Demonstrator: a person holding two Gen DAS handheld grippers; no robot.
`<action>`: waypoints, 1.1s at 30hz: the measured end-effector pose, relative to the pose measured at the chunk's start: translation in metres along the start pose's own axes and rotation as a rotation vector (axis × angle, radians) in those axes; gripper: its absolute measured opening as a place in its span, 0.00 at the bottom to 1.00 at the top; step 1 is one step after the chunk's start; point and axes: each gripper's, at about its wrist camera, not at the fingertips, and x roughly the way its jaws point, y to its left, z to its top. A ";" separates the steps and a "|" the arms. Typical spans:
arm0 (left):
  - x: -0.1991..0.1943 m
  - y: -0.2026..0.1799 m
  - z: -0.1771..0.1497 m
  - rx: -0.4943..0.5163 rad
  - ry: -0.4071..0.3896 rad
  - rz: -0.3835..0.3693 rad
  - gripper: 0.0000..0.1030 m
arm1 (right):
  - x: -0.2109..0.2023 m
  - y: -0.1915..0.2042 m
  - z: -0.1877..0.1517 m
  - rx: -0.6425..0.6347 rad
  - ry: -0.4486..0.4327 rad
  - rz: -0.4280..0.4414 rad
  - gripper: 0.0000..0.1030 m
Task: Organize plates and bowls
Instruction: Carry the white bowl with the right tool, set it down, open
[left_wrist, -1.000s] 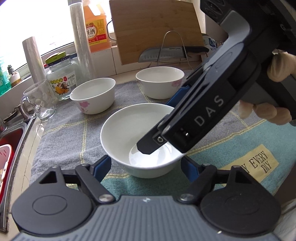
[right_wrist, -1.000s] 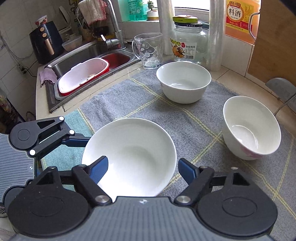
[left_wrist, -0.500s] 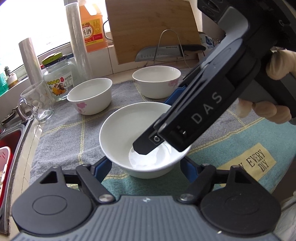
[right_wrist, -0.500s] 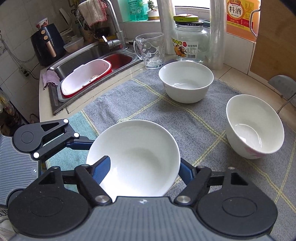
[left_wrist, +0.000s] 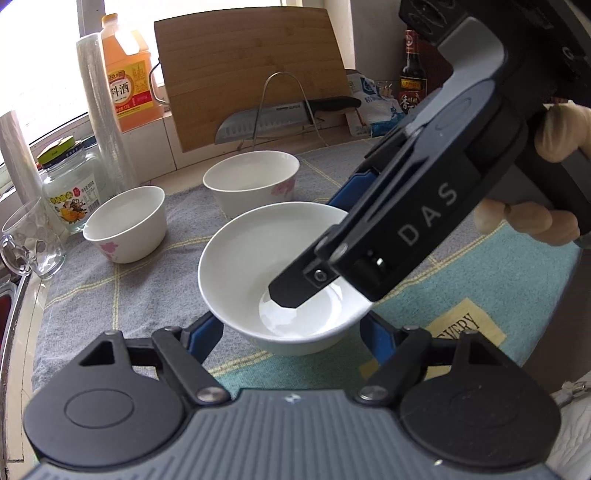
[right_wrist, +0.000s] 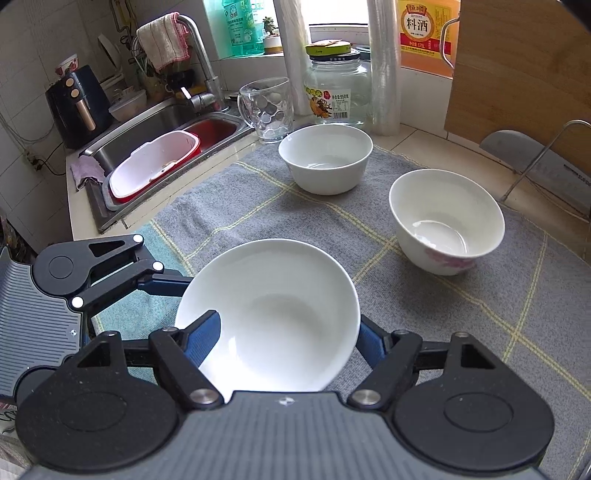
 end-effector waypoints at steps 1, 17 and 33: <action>0.002 -0.005 0.000 0.009 -0.001 -0.009 0.78 | -0.003 -0.002 -0.002 0.008 -0.001 -0.006 0.80; 0.032 -0.061 0.010 0.080 0.008 -0.154 0.78 | -0.048 -0.036 -0.050 0.124 -0.006 -0.122 0.80; 0.044 -0.070 0.014 0.079 0.036 -0.190 0.78 | -0.048 -0.052 -0.065 0.161 0.020 -0.130 0.80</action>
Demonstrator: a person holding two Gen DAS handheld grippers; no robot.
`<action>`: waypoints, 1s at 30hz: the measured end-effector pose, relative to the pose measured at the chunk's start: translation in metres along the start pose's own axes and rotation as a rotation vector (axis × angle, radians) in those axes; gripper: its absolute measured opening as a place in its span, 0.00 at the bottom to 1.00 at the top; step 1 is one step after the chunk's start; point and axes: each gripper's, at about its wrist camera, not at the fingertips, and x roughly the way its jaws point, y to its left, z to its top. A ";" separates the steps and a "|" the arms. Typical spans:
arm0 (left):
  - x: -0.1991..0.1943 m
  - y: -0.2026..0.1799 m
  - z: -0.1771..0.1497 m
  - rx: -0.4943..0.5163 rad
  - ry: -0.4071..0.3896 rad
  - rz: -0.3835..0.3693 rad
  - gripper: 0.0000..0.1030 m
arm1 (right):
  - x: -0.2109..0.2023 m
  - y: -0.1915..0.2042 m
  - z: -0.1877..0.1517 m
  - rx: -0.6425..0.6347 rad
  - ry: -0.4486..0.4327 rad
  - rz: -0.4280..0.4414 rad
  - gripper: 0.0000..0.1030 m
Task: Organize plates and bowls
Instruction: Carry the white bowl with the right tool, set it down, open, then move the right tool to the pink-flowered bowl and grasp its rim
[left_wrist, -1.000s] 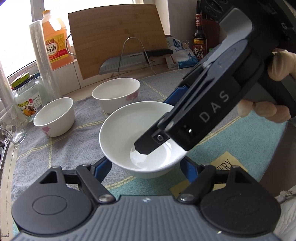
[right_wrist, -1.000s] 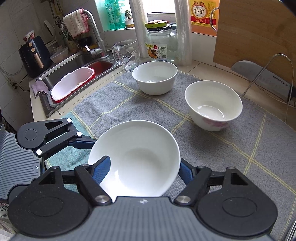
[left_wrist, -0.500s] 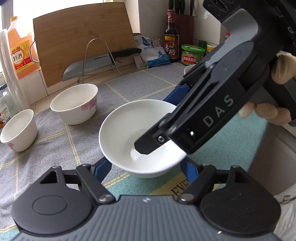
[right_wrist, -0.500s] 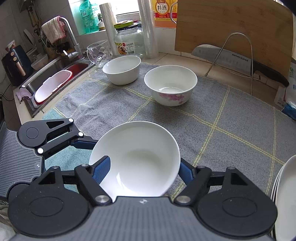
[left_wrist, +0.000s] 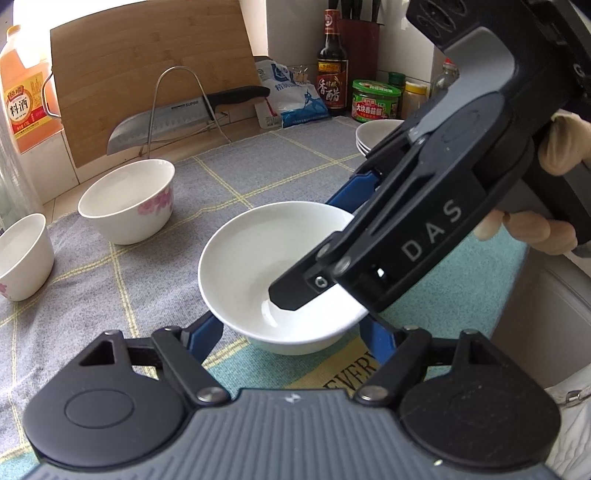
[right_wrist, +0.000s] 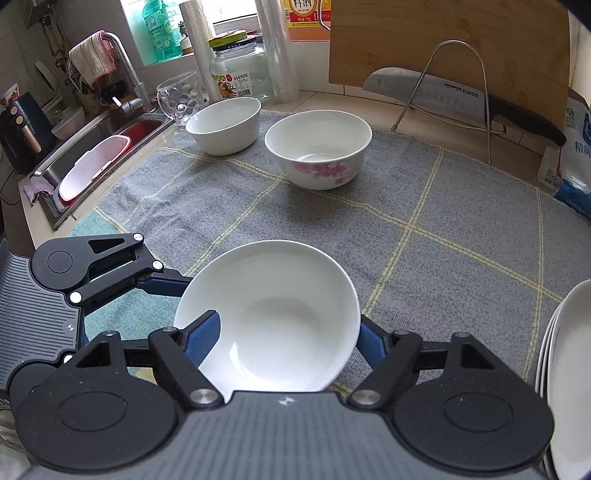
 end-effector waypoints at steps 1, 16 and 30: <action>0.000 0.000 0.000 -0.001 -0.001 -0.001 0.78 | 0.000 0.000 0.000 0.000 -0.001 0.001 0.81; -0.029 0.014 -0.010 -0.058 0.036 -0.011 0.91 | -0.009 -0.004 0.003 -0.022 -0.047 -0.020 1.00; -0.033 0.104 0.022 -0.165 -0.043 0.213 0.92 | -0.016 -0.014 0.048 -0.129 -0.112 -0.050 1.00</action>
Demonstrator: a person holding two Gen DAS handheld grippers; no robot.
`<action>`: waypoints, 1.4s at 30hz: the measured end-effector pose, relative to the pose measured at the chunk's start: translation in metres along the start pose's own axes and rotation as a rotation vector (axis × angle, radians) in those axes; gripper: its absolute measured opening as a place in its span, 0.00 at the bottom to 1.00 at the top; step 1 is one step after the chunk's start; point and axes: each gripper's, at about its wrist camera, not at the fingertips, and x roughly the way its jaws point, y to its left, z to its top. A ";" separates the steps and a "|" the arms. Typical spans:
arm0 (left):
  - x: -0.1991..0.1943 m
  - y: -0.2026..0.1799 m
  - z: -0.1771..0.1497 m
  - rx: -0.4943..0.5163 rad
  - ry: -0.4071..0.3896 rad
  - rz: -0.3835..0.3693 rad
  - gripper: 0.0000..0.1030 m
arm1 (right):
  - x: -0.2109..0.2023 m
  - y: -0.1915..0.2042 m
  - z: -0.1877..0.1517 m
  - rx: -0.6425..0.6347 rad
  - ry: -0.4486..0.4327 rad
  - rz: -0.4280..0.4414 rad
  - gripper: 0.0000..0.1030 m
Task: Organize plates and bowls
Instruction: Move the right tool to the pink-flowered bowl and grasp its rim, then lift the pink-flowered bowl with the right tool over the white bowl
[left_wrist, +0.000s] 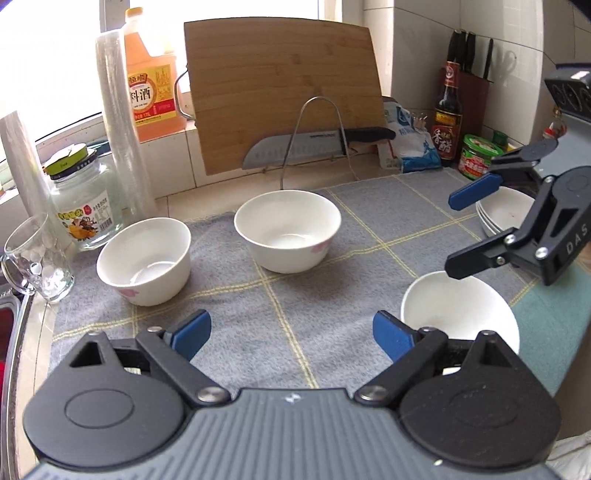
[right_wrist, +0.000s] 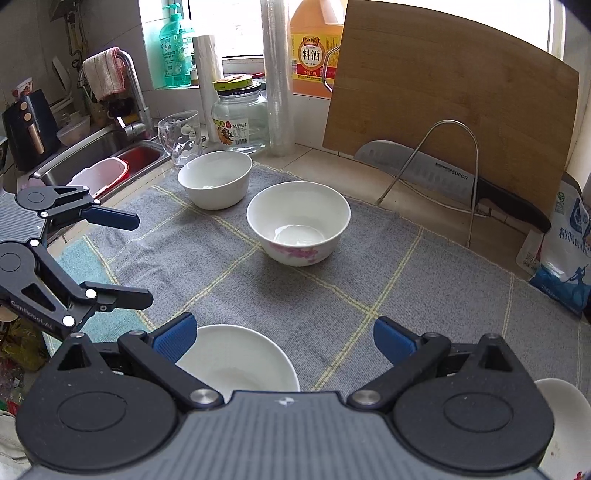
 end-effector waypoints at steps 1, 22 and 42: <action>0.007 0.002 0.003 0.015 0.002 0.004 0.92 | 0.003 -0.002 0.004 -0.002 0.003 0.000 1.00; 0.102 0.011 0.035 0.126 0.007 -0.024 0.90 | 0.109 -0.024 0.075 -0.008 0.102 0.044 0.99; 0.112 0.018 0.042 0.128 -0.012 -0.077 0.86 | 0.148 -0.042 0.090 0.074 0.133 0.066 0.72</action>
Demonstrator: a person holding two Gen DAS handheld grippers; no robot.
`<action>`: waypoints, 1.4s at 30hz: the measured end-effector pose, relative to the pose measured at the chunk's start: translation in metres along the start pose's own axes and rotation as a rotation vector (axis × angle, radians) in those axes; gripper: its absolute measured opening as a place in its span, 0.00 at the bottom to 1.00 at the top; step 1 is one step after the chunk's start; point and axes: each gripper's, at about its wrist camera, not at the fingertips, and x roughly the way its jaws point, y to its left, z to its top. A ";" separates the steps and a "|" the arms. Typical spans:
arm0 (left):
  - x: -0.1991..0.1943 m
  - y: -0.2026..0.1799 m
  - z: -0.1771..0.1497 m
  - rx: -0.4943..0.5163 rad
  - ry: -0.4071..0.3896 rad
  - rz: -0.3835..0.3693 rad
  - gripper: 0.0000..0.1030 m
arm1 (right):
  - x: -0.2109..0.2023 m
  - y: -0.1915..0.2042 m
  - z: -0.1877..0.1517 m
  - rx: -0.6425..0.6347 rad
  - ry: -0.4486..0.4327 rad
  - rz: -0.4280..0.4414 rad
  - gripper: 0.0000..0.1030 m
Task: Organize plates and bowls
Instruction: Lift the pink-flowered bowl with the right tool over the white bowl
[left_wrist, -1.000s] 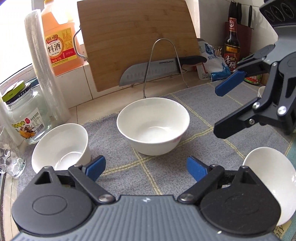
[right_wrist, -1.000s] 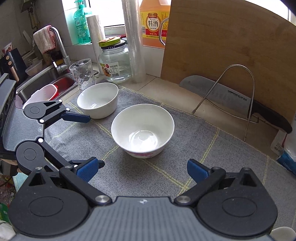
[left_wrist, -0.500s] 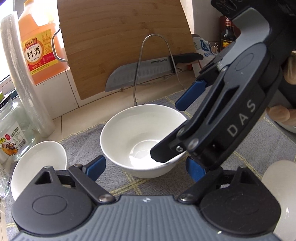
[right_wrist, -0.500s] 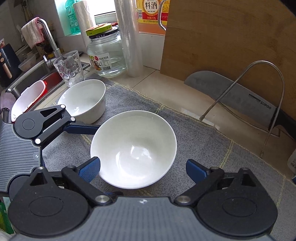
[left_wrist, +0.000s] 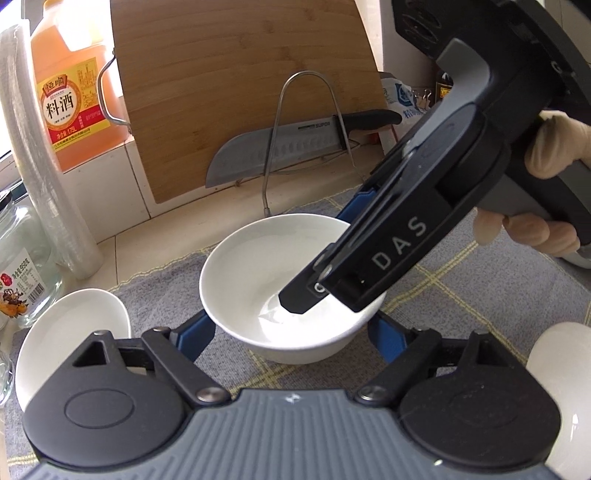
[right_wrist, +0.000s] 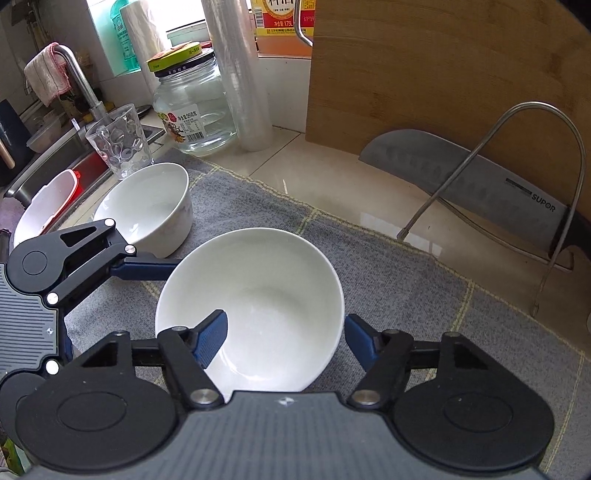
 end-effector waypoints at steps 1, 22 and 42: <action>0.000 0.000 0.000 0.000 -0.001 0.000 0.86 | 0.000 -0.001 0.000 0.004 -0.002 0.001 0.72; -0.010 -0.007 0.002 0.022 0.000 -0.006 0.86 | -0.004 0.002 0.001 0.021 -0.008 0.024 0.65; -0.083 -0.060 0.005 0.047 -0.018 -0.025 0.86 | -0.095 0.038 -0.042 -0.032 -0.060 0.049 0.65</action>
